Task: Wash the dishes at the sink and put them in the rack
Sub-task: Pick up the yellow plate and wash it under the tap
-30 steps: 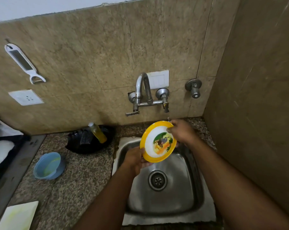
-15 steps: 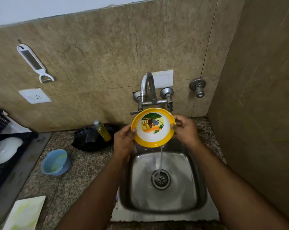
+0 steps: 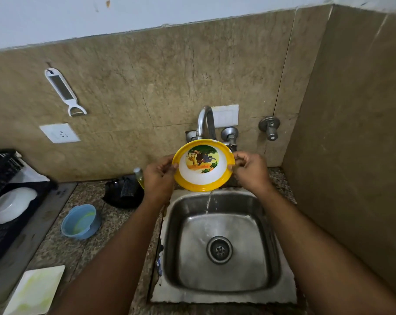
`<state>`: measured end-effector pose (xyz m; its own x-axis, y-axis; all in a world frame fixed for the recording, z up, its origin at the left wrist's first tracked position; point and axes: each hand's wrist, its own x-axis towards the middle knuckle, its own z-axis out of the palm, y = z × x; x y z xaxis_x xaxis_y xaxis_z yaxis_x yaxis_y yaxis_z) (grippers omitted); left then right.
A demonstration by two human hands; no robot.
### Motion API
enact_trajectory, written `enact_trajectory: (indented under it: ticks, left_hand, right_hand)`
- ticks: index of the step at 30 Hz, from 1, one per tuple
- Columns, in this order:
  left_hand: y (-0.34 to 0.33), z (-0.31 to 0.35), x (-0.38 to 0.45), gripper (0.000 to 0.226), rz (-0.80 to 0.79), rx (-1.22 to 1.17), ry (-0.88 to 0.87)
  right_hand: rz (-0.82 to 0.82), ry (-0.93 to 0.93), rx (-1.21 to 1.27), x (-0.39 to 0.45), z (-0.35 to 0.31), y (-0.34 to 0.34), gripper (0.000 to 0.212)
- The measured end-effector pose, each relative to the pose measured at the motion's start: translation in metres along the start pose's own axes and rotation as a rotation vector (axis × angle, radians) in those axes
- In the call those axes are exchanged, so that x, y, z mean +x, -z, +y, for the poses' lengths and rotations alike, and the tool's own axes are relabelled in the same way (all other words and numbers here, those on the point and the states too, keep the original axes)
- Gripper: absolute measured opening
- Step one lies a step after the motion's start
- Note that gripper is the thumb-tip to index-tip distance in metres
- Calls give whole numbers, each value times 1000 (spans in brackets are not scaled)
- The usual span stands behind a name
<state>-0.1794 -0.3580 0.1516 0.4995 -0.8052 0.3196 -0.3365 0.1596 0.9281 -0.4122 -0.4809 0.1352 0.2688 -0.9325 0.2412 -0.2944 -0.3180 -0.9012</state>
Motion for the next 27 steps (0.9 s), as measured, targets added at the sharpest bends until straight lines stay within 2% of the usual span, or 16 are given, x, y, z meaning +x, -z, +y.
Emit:
enact_trajectory:
  ticks: [16,27]
  left_hand:
    - [3,18,-20,29,30,-156,-55]
    - [11,30,-26,31,49,-146,-83]
  right_hand:
    - [72,173,-59,-20,-42,29,37]
    - [87,240,-42,-31,-57,32,41]
